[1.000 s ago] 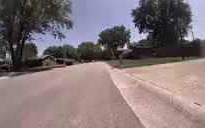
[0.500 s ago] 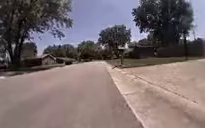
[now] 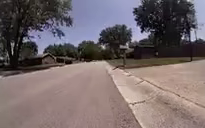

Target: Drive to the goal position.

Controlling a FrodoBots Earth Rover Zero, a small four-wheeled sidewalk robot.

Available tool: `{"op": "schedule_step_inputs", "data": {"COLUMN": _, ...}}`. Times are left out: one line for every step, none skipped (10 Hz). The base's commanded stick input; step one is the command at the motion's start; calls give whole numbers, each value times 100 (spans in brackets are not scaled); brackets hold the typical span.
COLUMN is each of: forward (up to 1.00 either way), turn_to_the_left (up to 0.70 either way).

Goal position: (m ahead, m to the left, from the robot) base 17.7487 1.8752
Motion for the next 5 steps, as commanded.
{"op": "schedule_step_inputs", "data": {"forward": 70, "turn_to_the_left": 0}}
{"op": "schedule_step_inputs", "data": {"forward": 70, "turn_to_the_left": 0}}
{"op": "schedule_step_inputs", "data": {"forward": 70, "turn_to_the_left": 0}}
{"op": "schedule_step_inputs", "data": {"forward": 70, "turn_to_the_left": 0}}
{"op": "schedule_step_inputs", "data": {"forward": 70, "turn_to_the_left": 0}}
